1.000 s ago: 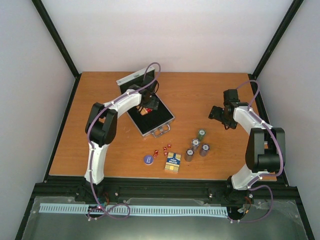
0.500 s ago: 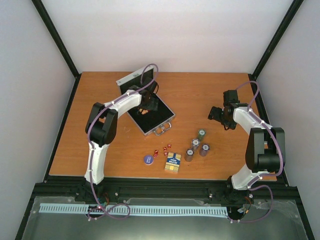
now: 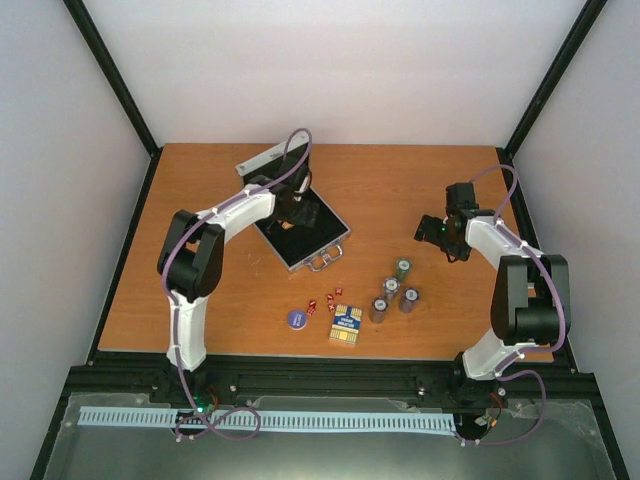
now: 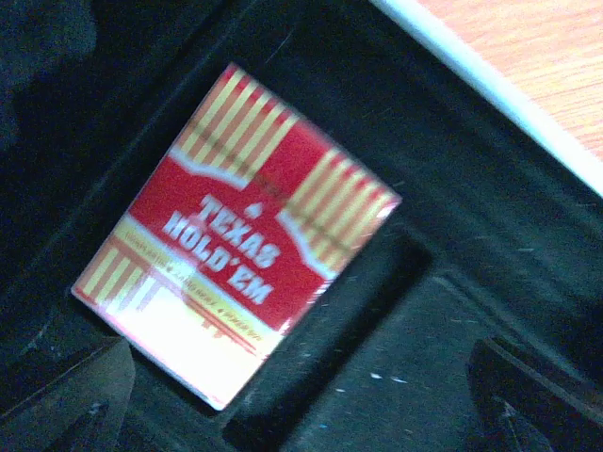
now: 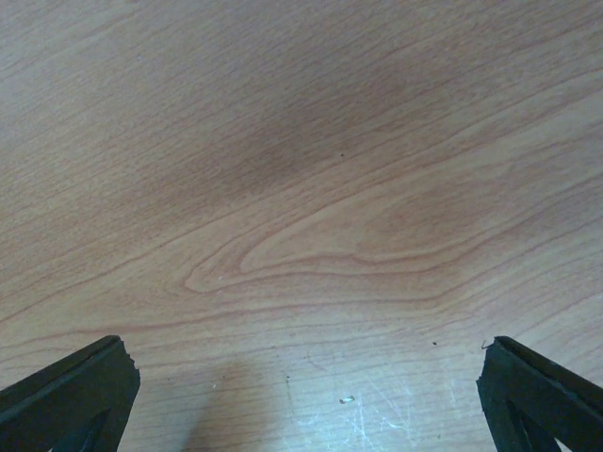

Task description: Pack up texas hold em set

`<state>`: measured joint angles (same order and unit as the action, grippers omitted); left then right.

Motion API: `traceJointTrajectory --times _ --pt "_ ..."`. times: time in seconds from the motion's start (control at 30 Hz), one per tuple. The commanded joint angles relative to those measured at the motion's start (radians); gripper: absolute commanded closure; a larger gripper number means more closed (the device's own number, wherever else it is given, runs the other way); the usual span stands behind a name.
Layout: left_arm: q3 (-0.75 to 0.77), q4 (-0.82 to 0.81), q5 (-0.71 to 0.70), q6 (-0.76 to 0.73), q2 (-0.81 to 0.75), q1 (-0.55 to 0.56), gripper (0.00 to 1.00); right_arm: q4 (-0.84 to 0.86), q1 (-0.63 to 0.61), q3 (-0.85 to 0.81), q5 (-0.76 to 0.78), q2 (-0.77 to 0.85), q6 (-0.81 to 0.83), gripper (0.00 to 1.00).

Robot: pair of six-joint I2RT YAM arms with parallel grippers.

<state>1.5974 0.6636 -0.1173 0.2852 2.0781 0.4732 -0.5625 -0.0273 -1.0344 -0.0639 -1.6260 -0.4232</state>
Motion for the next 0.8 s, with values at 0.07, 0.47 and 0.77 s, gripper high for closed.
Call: traceJointTrajectory --times 0.07,0.47,0.77 --pt "0.029 -0.067 0.165 -0.201 -0.093 -0.001 0.00 0.032 0.007 0.015 -0.003 -0.016 0.000 0.00" --pt "0.110 -0.170 0.361 -0.280 0.047 -0.001 0.00 0.019 0.007 -0.004 0.024 -0.020 0.019 0.00" --pt "0.187 -0.231 0.336 -0.274 0.141 -0.001 0.00 0.023 0.008 0.014 0.028 -0.011 0.031 0.00"
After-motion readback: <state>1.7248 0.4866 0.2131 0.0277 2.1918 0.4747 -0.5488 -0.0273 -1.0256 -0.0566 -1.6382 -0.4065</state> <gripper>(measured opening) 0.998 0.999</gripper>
